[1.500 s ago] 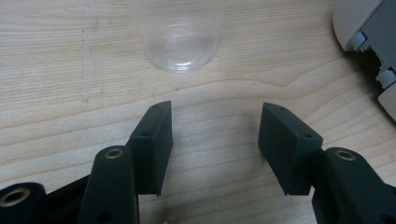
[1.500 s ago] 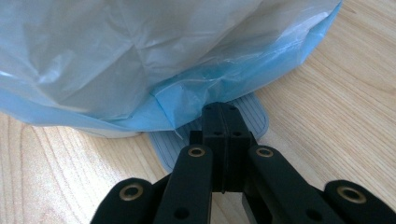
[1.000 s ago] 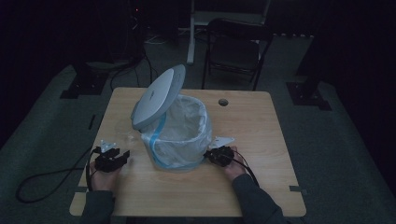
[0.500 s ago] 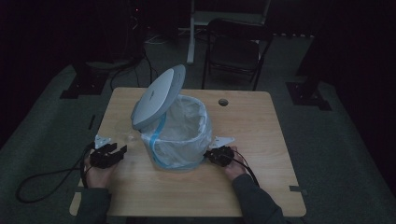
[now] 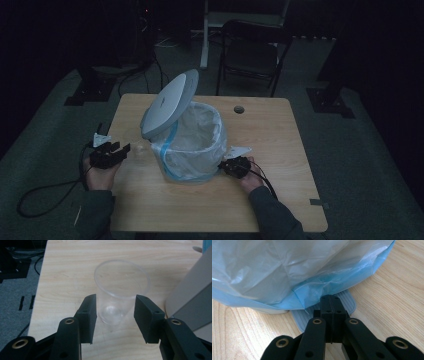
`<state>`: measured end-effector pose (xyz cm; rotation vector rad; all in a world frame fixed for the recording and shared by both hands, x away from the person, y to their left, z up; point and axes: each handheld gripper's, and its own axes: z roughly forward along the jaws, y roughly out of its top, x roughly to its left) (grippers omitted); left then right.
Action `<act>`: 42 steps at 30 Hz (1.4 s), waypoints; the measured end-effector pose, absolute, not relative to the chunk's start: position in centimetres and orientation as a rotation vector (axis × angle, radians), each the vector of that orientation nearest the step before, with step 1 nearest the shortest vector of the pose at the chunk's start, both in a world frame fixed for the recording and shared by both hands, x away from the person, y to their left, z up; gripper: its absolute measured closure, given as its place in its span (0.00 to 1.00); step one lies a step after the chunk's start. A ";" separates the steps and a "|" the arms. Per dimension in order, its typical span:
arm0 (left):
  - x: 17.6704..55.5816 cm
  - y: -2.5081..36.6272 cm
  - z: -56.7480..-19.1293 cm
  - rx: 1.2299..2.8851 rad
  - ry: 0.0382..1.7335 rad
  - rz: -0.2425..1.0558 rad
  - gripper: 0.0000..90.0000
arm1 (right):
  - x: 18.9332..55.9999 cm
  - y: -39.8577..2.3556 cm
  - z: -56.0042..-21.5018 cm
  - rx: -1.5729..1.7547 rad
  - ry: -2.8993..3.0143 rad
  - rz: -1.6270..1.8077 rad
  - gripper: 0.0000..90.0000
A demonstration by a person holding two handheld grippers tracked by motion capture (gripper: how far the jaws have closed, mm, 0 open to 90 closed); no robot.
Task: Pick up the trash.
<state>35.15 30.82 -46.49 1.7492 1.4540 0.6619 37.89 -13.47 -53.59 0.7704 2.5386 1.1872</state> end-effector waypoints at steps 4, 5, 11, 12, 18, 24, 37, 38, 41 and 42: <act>35.8 31.0 -45.9 1.738 1.457 0.659 0.60 | 37.9 -13.5 -53.6 0.771 2.539 1.188 1.00; 35.9 31.1 -45.8 1.732 1.459 0.655 0.60 | 37.9 -13.5 -53.6 0.771 2.539 1.189 1.00; 37.0 31.2 -45.2 1.706 1.472 0.641 0.60 | 37.9 -13.5 -53.6 0.768 2.540 1.189 1.00; 37.2 31.2 -45.2 1.707 1.476 0.641 0.60 | 37.9 -13.5 -53.6 0.767 2.540 1.190 1.00; 38.3 31.6 -45.7 1.722 1.517 0.627 0.59 | 37.9 -13.5 -53.6 0.766 2.540 1.189 1.00; 38.5 31.8 -46.7 1.736 1.541 0.590 0.59 | 37.9 -13.5 -53.6 0.761 2.540 1.190 1.00; 36.7 31.5 -47.5 1.719 1.533 0.511 0.77 | 37.9 -13.5 -53.6 0.762 2.535 1.187 1.00; 36.5 31.4 -47.6 1.722 1.533 0.510 0.78 | 37.9 -13.5 -53.6 0.762 2.535 1.187 1.00; 35.9 31.2 -48.1 1.737 1.528 0.506 0.85 | 37.9 -13.5 -53.6 0.761 2.534 1.185 1.00; 35.7 31.1 -48.2 1.739 1.526 0.504 0.87 | 37.8 -13.5 -53.6 0.762 2.534 1.185 1.00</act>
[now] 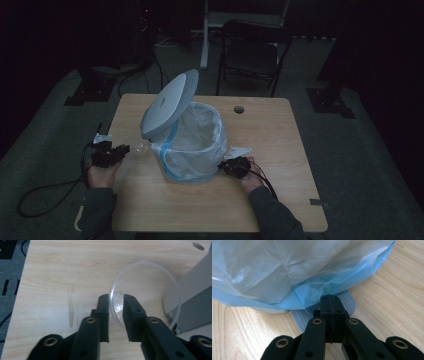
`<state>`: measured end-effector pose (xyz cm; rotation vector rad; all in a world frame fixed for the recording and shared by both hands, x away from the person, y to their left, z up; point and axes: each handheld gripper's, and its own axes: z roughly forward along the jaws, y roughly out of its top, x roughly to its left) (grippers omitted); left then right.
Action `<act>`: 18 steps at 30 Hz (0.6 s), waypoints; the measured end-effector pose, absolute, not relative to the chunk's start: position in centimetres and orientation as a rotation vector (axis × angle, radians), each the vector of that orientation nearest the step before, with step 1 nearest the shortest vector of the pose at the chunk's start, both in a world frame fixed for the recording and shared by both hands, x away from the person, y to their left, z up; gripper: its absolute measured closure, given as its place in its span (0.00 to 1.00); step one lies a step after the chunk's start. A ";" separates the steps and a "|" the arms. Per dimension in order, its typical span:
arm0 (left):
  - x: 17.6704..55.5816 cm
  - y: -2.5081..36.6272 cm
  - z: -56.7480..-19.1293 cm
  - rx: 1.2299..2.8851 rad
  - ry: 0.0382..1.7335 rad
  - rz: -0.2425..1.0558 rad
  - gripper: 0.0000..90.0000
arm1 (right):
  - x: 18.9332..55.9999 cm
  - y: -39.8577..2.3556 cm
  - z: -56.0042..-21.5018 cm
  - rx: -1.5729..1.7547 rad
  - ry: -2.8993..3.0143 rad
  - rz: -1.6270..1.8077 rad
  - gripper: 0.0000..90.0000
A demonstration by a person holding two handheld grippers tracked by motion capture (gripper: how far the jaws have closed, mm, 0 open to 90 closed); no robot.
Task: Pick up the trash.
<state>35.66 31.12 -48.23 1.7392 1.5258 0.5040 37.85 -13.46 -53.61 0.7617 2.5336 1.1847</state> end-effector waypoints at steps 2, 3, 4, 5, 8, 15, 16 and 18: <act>35.3 31.0 -48.6 1.750 1.521 0.504 0.91 | 37.8 -13.5 -53.6 0.762 2.534 1.185 1.00; 35.1 30.9 -48.7 1.754 1.520 0.501 0.93 | 37.9 -13.5 -53.6 0.762 2.534 1.185 1.00; 34.8 30.8 -48.8 1.757 1.518 0.501 0.94 | 37.8 -13.5 -53.6 0.762 2.534 1.184 1.00; 34.6 30.7 -48.9 1.760 1.515 0.505 0.96 | 37.8 -13.5 -53.6 0.761 2.533 1.184 1.00; 33.9 30.4 -49.1 1.776 1.499 0.516 0.96 | 37.8 -13.5 -53.6 0.761 2.533 1.183 1.00; 33.0 29.9 -49.1 1.761 1.454 0.549 0.97 | 37.8 -13.5 -53.6 0.761 2.533 1.184 1.00; 32.9 29.8 -49.1 1.757 1.451 0.550 0.97 | 37.8 -13.5 -53.6 0.761 2.533 1.184 1.00; 32.8 29.7 -49.1 1.753 1.442 0.552 0.97 | 37.9 -13.5 -53.6 0.761 2.535 1.186 1.00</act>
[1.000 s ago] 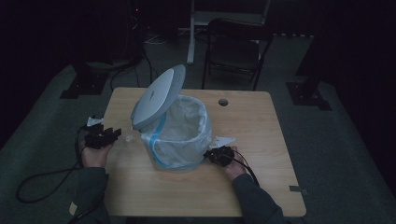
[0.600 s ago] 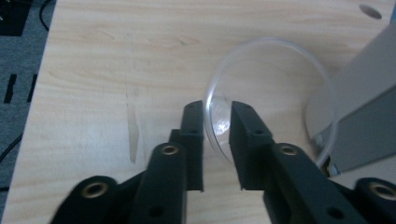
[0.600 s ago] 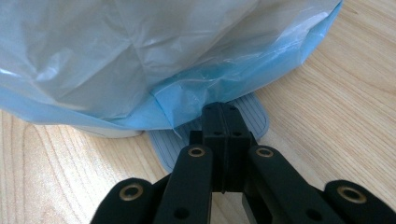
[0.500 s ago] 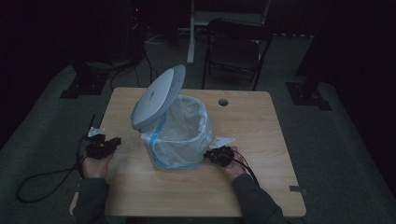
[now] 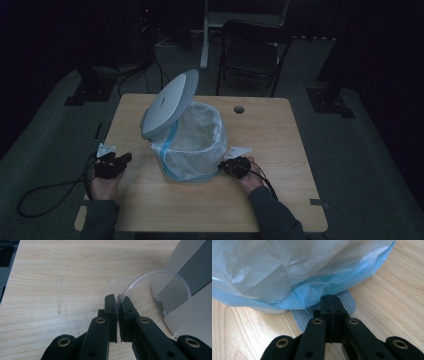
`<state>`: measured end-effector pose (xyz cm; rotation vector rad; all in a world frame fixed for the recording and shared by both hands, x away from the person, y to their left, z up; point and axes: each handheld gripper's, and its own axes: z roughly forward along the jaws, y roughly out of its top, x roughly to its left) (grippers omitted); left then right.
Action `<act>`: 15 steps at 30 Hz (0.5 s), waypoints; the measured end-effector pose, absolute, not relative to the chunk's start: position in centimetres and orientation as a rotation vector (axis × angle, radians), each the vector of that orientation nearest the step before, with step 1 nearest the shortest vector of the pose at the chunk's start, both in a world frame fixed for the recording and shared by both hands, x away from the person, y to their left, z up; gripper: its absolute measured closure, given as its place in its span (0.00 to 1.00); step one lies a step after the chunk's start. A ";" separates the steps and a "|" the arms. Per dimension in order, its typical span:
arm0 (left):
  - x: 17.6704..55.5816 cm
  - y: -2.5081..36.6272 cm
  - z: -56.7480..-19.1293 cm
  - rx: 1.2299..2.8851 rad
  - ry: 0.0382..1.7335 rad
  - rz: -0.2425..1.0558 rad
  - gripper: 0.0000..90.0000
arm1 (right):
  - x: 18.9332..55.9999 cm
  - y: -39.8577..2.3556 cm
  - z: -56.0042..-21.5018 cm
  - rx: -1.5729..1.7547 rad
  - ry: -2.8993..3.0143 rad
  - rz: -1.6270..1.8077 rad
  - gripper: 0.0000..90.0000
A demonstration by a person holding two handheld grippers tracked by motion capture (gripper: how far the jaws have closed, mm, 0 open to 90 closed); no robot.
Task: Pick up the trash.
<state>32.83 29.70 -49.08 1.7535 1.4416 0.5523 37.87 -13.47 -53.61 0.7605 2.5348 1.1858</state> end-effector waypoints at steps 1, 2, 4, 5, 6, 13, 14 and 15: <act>32.8 29.7 -49.1 1.752 1.441 0.552 0.97 | 37.9 -13.5 -53.6 0.764 2.536 1.187 1.00; 32.8 29.7 -49.1 1.751 1.439 0.552 0.97 | 37.9 -13.5 -53.6 0.762 2.538 1.188 1.00; 32.8 29.7 -49.1 1.752 1.435 0.556 0.97 | 37.9 -13.5 -53.6 0.761 2.539 1.188 1.00; 32.7 29.7 -49.1 1.752 1.433 0.559 0.97 | 37.9 -13.5 -53.6 0.761 2.539 1.188 1.00; 32.7 29.7 -49.1 1.750 1.433 0.560 0.97 | 37.9 -13.5 -53.6 0.760 2.540 1.188 1.00; 32.5 29.9 -48.8 1.752 1.430 0.566 0.97 | 37.9 -13.5 -53.6 0.759 2.538 1.187 1.00; 32.5 29.9 -48.8 1.749 1.429 0.568 0.97 | 37.9 -13.5 -53.6 0.759 2.538 1.187 1.00; 32.4 29.9 -48.7 1.747 1.429 0.565 0.97 | 37.9 -13.5 -53.6 0.759 2.538 1.187 1.00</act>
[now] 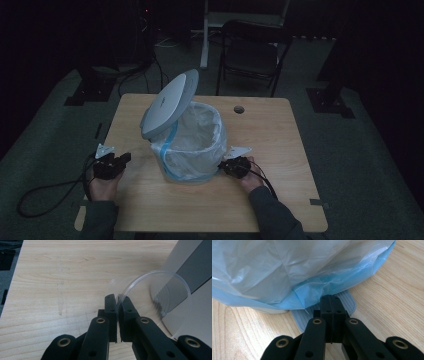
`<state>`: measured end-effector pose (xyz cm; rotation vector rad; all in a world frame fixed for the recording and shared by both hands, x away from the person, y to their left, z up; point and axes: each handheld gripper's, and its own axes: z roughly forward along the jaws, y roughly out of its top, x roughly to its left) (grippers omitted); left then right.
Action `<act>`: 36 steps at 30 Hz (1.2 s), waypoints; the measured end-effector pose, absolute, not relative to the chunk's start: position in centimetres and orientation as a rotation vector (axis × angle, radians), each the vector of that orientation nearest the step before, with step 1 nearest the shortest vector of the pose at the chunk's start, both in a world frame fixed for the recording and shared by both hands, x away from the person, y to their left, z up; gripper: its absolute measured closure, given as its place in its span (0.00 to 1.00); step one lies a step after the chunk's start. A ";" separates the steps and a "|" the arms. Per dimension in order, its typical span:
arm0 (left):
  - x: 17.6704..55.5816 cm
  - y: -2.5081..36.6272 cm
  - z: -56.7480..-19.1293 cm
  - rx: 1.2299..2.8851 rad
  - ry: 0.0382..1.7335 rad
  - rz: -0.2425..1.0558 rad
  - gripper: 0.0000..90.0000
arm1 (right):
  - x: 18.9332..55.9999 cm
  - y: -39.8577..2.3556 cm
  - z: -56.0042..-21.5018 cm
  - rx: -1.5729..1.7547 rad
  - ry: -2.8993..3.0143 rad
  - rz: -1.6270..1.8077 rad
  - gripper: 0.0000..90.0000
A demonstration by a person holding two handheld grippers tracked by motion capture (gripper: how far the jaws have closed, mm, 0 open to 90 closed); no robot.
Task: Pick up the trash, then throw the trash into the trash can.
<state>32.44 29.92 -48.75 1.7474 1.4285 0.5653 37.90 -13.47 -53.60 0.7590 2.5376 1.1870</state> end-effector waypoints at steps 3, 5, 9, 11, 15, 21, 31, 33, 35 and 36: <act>32.2 30.0 -48.5 1.744 1.423 0.564 0.97 | 37.9 -13.5 -53.6 0.759 2.537 1.185 1.00; 32.1 30.0 -48.4 1.744 1.420 0.564 0.97 | 37.9 -13.5 -53.6 0.759 2.538 1.187 1.00; 31.6 30.3 -47.5 1.730 1.407 0.566 0.97 | 37.9 -13.5 -53.6 0.763 2.541 1.191 1.00; 31.5 30.3 -47.3 1.727 1.401 0.573 0.97 | 37.9 -13.5 -53.6 0.764 2.541 1.191 1.00; 31.1 30.4 -46.6 1.722 1.384 0.567 0.97 | 37.9 -13.5 -53.6 0.765 2.540 1.188 1.00; 30.2 30.5 -45.2 1.710 1.346 0.558 0.97 | 37.9 -13.5 -53.6 0.767 2.540 1.188 1.00; 29.2 31.0 -43.2 1.689 1.300 0.559 0.97 | 37.9 -13.5 -53.6 0.768 2.541 1.190 1.00; 29.1 31.1 -43.0 1.687 1.296 0.558 0.97 | 37.9 -13.5 -53.6 0.768 2.542 1.190 1.00; 28.8 31.2 -42.7 1.677 1.284 0.553 0.97 | 37.9 -13.5 -53.6 0.768 2.542 1.190 1.00; 28.7 31.2 -42.5 1.676 1.277 0.548 0.97 | 37.9 -13.5 -53.6 0.768 2.541 1.190 1.00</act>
